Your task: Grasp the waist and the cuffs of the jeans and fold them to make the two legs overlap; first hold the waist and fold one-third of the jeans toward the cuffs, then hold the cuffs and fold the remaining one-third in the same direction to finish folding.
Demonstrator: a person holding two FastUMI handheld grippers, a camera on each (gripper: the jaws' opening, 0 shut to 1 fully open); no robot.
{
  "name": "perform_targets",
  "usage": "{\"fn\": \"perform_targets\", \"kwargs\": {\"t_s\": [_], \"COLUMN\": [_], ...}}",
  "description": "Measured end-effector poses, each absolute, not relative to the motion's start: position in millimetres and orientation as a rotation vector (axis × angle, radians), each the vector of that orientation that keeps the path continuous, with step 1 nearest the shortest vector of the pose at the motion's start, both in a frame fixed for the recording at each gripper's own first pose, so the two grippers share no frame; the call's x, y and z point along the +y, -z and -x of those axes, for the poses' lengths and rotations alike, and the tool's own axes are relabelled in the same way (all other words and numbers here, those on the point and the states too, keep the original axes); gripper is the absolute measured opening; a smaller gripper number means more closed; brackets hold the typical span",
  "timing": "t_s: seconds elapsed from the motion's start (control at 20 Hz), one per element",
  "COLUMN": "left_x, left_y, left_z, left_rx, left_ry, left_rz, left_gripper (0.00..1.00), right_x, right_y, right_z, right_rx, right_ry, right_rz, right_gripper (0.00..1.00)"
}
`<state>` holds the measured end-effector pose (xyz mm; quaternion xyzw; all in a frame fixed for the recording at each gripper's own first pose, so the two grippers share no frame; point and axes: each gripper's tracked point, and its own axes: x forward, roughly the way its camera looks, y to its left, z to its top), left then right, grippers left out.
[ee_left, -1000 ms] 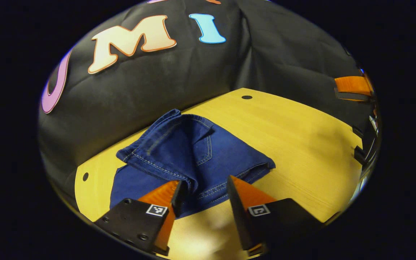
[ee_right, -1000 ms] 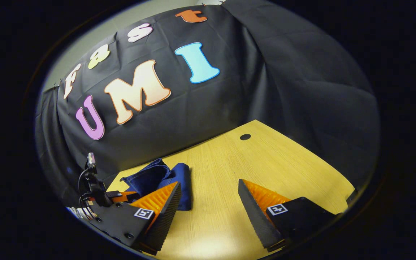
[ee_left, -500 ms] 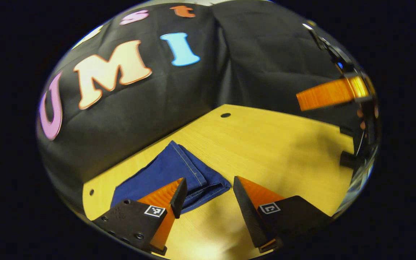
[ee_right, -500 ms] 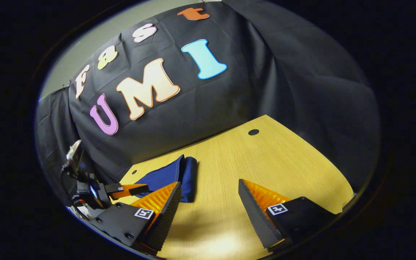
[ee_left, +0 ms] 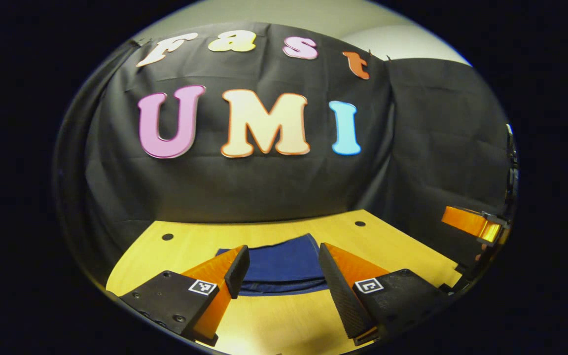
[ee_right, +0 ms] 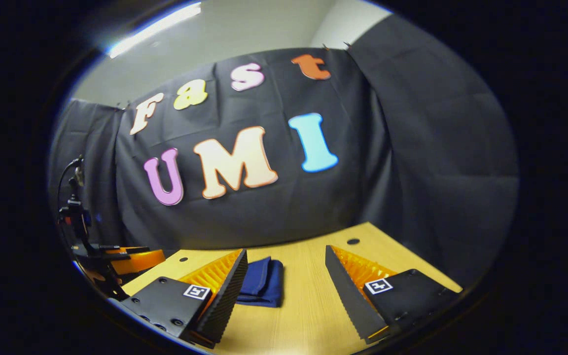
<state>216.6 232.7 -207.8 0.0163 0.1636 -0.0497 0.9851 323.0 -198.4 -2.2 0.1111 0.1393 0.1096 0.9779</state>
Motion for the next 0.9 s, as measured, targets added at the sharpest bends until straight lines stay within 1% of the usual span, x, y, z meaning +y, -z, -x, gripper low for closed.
{"fn": "perform_targets", "kwargs": {"t_s": [0.1, 0.25, 0.3, 0.35, 0.55, 0.6, 0.65, 0.9], "left_x": [246.8, 260.8, 264.2, 267.3, 274.1, 274.3, 275.1, 274.1], "left_y": [204.0, 188.6, 184.4, 181.3, 168.0, 165.8, 164.5, 154.7], "left_z": [-212.4, -211.8, -212.0, -212.0, -213.1, -213.0, -212.1, -211.1], "left_rx": [0.336, 0.31, 0.303, 0.294, 0.266, 0.256, 0.252, 0.231], "left_ry": [0.098, 0.096, 0.095, 0.1, 0.11, 0.113, 0.116, 0.131], "left_rz": [-0.015, 0.008, 0.008, 0.009, 0.022, 0.024, 0.025, 0.01], "left_gripper": [0.87, 0.93, 0.93, 0.93, 0.93, 0.93, 0.93, 0.93], "right_x": [-182.3, -165.1, -162.4, -159.9, -158.6, -158.3, -156.8, -156.9], "right_y": [-22.3, -37.3, -37.2, -38.7, -56.7, -60.1, -62.4, -65.1], "right_z": [-318.9, -310.1, -306.5, -305.5, -299.4, -296.7, -295.5, -291.2], "right_rx": [0.226, 0.21, 0.217, 0.219, 0.185, 0.179, 0.175, 0.171], "right_ry": [-0.219, -0.207, -0.204, -0.2, -0.183, -0.184, -0.184, -0.17], "right_rz": [-0.204, -0.246, -0.253, -0.252, -0.235, -0.232, -0.229, -0.225], "right_gripper": [0.97, 0.97, 0.94, 0.97, 0.98, 0.93, 0.97, 0.97]}}
